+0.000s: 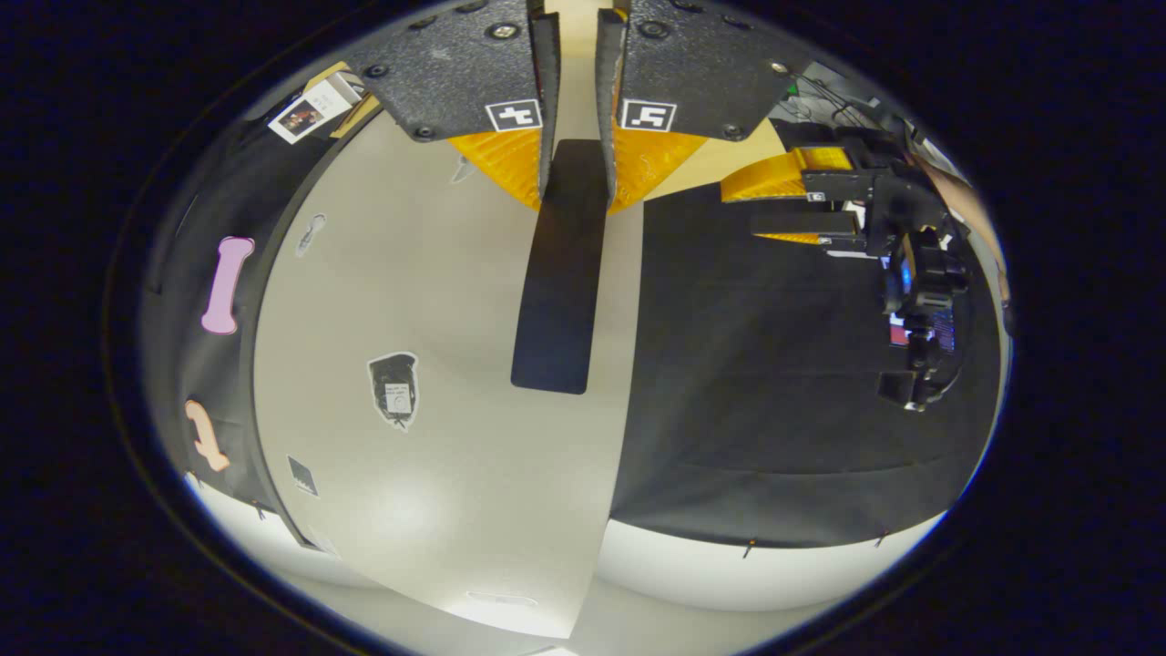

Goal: Open the cabinet door with the right hand, grasp the bottle in the cabinet with the left hand and place it on the coaster, then close the cabinet door with the right hand.

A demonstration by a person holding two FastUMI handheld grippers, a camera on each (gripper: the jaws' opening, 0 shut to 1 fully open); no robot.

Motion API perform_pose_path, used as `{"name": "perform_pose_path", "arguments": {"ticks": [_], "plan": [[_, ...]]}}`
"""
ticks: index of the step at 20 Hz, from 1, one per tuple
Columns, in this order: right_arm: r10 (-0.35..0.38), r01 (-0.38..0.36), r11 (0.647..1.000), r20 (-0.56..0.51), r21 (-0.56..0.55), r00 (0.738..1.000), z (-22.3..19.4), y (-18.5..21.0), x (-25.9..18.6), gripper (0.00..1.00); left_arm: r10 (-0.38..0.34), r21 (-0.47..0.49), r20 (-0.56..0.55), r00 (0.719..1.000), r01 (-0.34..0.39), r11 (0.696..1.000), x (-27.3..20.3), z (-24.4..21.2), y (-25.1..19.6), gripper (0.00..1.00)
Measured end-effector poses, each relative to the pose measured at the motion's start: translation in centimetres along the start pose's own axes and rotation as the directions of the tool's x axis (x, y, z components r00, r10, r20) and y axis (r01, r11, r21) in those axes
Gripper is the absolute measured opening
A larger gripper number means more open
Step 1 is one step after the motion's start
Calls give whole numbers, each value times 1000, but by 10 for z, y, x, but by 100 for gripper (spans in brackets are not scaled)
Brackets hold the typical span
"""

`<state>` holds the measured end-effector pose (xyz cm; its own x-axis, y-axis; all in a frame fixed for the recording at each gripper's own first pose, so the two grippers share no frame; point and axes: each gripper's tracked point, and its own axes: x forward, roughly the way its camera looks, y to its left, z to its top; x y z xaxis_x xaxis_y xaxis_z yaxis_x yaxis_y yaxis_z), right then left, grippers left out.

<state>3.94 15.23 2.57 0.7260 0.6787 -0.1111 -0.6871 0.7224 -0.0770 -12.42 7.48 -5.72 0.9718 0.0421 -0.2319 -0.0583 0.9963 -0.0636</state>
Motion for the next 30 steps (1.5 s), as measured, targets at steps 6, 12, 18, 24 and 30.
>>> {"name": "perform_pose_path", "arguments": {"ticks": [6,12,18,24,30], "plan": [[28,-28,999,-4,17,1000,-4,-10,-20,18,18,17,-21,1000,-18,1000,8,-11,-46,95],[-17,17,999,-2,49,1000,-8,-22,-38,18,11,30,-26,1000,-11,999,25,-15,-89,95],[-66,65,993,5,102,998,-10,-33,-52,18,7,68,-16,1000,-6,998,45,-12,-126,95],[-117,111,974,22,199,993,-12,-40,-57,18,16,97,13,1000,-17,995,74,-7,-149,95],[-298,286,909,-6,303,955,-15,-50,-67,17,-84,113,69,994,76,991,144,10,-173,95]]}}
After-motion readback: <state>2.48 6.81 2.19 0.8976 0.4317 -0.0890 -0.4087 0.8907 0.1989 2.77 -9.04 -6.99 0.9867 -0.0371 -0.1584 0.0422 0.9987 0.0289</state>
